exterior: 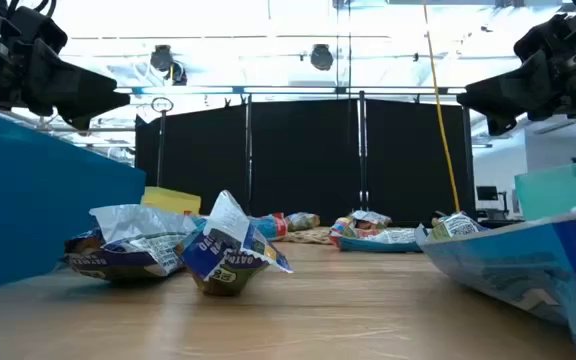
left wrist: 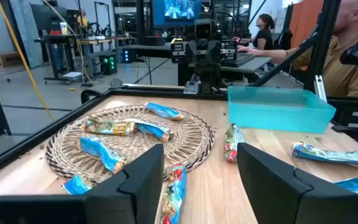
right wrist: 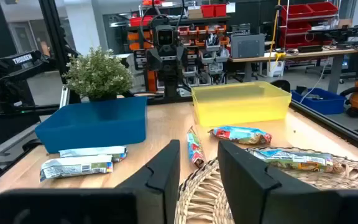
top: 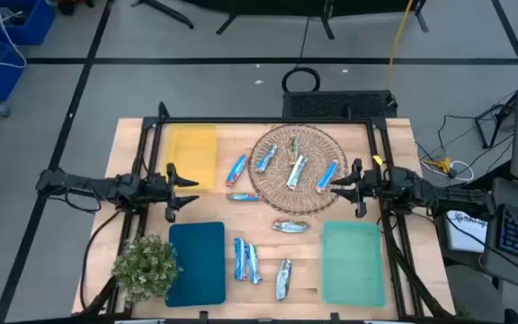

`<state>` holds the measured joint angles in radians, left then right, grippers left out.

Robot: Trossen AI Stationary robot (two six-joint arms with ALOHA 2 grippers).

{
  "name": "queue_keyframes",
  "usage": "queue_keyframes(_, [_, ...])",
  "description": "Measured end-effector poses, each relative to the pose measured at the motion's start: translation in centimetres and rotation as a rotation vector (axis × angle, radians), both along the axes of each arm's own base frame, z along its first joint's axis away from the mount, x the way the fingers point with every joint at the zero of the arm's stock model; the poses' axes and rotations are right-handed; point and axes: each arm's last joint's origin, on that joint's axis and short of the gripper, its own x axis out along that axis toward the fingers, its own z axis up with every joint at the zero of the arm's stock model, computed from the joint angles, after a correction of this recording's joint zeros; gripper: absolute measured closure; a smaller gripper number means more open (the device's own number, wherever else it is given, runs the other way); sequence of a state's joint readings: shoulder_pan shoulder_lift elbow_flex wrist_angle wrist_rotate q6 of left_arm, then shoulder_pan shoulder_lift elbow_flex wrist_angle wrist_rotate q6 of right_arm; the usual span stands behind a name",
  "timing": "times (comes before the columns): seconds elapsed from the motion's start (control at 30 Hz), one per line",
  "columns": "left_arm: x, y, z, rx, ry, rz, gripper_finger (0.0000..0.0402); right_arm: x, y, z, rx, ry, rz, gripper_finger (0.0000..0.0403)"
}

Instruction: Pick and place Granola Bars by type

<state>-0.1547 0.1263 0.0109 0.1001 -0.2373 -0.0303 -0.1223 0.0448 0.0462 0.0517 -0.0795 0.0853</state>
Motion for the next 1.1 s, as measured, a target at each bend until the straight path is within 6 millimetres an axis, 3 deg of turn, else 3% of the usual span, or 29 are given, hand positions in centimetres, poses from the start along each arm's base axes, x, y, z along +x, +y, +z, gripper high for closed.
queue_keyframes(0.9, [0.0, 0.0, 0.0, 0.000, -0.001, 0.000, 0.0192, 0.0, 0.0, 0.0, 0.006, -0.004, 0.000, 0.0303])
queue_keyframes(1.1, [0.0, 0.0, 0.0, 0.000, -0.001, 0.000, 0.0192, -0.2, 0.0, 2.0, 0.062, -0.208, 0.009, 0.0303])
